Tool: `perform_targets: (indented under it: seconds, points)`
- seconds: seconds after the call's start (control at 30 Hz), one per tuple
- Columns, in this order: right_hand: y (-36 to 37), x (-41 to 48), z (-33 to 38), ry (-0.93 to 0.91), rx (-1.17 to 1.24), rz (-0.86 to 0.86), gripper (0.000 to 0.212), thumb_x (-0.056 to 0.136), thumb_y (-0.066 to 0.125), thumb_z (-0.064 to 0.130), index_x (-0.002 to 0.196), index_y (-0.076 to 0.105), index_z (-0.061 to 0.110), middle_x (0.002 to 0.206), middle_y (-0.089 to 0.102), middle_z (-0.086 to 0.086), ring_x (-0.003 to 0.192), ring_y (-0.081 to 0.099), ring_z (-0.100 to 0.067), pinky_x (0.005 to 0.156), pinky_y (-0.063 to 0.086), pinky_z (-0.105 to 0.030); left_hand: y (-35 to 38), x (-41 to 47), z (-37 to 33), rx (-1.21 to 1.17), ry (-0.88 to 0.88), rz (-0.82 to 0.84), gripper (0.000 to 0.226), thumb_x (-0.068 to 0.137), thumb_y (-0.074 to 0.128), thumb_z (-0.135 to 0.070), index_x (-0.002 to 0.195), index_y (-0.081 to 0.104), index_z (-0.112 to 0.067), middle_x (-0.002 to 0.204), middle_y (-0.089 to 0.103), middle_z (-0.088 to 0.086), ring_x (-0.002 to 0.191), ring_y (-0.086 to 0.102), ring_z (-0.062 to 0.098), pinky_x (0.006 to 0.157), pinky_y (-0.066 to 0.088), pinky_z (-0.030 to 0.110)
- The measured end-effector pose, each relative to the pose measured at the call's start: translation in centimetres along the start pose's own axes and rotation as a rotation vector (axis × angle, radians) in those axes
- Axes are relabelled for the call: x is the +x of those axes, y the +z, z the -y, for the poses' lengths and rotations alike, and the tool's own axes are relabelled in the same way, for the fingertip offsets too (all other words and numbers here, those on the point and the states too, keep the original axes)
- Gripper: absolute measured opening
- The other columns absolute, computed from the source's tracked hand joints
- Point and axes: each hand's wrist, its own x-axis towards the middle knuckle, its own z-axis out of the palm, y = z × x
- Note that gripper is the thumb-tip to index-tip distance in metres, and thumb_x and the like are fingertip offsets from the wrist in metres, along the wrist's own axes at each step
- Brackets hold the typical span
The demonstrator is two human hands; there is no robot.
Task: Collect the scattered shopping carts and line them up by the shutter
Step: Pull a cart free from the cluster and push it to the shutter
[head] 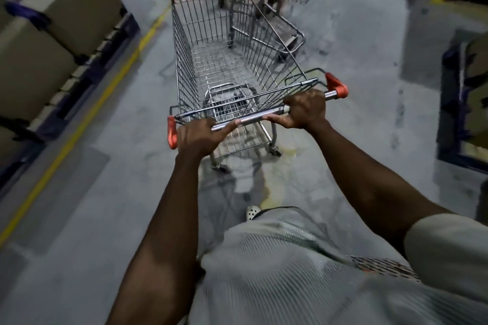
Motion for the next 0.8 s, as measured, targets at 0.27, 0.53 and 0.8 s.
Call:
perform_targets:
  seconds: [0.27, 0.53, 0.8]
  points:
    - [1.2, 3.2, 4.7, -0.082, 0.053, -0.008, 0.084, 0.073, 0.046, 0.099, 0.052, 0.062, 0.019, 0.041, 0.047, -0.002, 0.042, 0.054, -0.024, 0.055, 0.033, -0.026, -1.3, -0.8, 4.0, -0.111, -0.135, -0.012, 0.087, 0.078, 0.032, -0.097, 0.066, 0.066, -0.017, 0.060, 0.057, -0.003, 0.069, 0.059, 0.024, 0.076, 0.035, 0.035]
    - [2.1, 5.1, 10.1, -0.221, 0.116, -0.018, 0.085, 0.074, 0.044, 0.098, 0.052, 0.060, 0.018, 0.042, 0.048, -0.004, 0.042, 0.056, -0.024, 0.055, 0.036, -0.026, -1.8, -3.8, 8.3, -0.173, -0.321, -0.087, 0.086, 0.073, 0.036, -0.100, 0.063, 0.067, -0.021, 0.057, 0.060, -0.004, 0.062, 0.056, 0.012, 0.073, 0.034, 0.033]
    - [2.9, 6.2, 16.3, -0.341, 0.161, 0.028, 0.087, 0.073, 0.044, 0.100, 0.054, 0.065, 0.017, 0.042, 0.046, -0.003, 0.043, 0.056, -0.024, 0.057, 0.031, -0.027, -1.6, -8.5, 12.3, -0.204, -0.462, -0.168, 0.083, 0.074, 0.039, -0.099, 0.056, 0.056, -0.019, 0.055, 0.056, -0.006, 0.060, 0.054, 0.012, 0.072, 0.036, 0.033]
